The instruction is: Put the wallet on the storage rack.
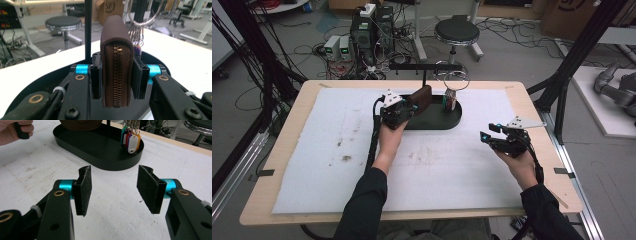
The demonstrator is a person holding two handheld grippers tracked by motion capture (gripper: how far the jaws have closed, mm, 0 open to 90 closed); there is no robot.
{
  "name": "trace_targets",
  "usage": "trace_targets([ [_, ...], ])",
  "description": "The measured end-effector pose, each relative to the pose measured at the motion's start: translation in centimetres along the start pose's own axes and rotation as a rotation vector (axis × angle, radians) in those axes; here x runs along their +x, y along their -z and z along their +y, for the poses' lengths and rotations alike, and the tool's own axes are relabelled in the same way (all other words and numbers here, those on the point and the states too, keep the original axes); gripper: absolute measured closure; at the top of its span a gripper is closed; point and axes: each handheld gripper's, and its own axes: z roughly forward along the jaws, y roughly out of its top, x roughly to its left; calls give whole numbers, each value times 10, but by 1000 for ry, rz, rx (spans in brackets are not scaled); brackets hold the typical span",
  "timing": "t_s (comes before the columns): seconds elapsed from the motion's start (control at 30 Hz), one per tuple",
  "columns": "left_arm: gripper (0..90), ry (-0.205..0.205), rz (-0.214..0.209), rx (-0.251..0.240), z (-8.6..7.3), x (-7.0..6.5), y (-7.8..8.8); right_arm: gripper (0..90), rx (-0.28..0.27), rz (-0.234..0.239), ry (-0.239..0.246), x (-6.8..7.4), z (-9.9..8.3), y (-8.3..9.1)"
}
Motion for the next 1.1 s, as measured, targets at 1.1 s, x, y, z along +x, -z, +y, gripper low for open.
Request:
trace_targets([
  [1.1, 652, -36, 4, 92, -22, 0, -32, 468, -11, -6, 3, 1, 0, 2],
])
